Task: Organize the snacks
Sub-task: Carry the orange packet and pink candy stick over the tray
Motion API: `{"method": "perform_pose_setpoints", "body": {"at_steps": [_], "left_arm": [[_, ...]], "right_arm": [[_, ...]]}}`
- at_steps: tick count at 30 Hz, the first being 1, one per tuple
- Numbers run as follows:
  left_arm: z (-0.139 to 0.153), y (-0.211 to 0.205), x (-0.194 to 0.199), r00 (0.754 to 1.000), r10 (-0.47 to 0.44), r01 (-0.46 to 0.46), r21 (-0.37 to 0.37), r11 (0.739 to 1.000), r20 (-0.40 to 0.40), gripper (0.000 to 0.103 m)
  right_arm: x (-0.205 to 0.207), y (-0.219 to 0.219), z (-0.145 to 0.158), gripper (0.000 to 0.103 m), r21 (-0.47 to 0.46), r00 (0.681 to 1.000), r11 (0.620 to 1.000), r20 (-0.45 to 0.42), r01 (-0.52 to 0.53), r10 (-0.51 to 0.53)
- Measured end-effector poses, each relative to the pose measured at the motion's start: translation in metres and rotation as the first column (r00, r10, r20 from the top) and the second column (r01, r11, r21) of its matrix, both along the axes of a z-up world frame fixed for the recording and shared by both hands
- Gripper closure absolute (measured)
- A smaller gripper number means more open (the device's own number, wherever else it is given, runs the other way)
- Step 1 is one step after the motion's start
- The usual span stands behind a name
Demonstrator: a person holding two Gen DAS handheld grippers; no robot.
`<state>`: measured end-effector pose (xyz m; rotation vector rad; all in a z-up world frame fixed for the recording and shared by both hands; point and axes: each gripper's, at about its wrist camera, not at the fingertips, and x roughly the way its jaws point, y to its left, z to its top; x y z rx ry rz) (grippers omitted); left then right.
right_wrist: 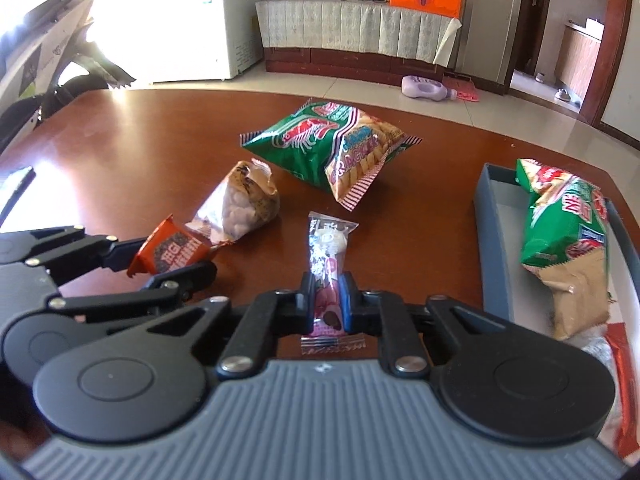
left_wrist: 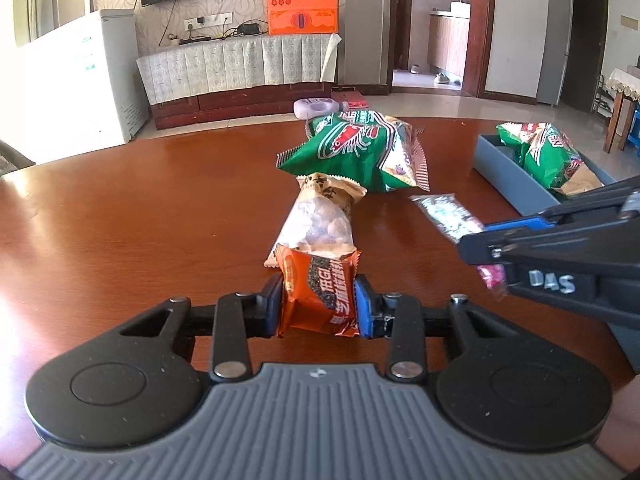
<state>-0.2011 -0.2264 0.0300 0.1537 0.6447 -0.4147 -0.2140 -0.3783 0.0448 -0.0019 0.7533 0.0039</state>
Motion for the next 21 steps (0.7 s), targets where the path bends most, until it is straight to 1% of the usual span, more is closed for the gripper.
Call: {"method": "perform_pose_setpoints", "body": {"at_steps": [8,14,21], "left_arm": [[0.009,0.004,-0.01,1.0,0.002,-0.002,-0.003,1.0,0.019,0.061],[0.014,0.002,-0.014,1.0,-0.007,0.007,0.005,1.0,0.03,0.061],[0.021,-0.002,-0.02,0.999,-0.023,0.023,-0.003,1.0,0.035,0.061]], "right_arm": [[-0.027,-0.005,0.018,0.088,-0.001,0.999,1.0,0.051,-0.004,0.004],[-0.037,-0.007,0.027,0.088,0.007,0.997,1.0,0.082,-0.008,0.007],[-0.048,-0.008,0.034,0.088,0.016,0.994,1.0,0.109,-0.01,0.008]]}}
